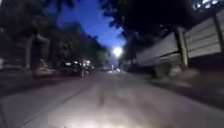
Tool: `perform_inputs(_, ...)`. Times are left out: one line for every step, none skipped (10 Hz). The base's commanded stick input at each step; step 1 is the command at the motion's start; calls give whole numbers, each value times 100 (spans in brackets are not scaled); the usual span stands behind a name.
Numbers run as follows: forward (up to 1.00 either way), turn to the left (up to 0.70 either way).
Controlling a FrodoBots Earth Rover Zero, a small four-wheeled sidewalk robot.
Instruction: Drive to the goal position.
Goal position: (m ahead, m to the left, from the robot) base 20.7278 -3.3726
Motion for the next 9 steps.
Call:
perform_inputs(85, 0)
perform_inputs(85, 0)
perform_inputs(85, 0)
perform_inputs(85, 0)
perform_inputs(85, 0)
perform_inputs(85, 0)
perform_inputs(85, 0)
perform_inputs(85, 0)
perform_inputs(85, -9)
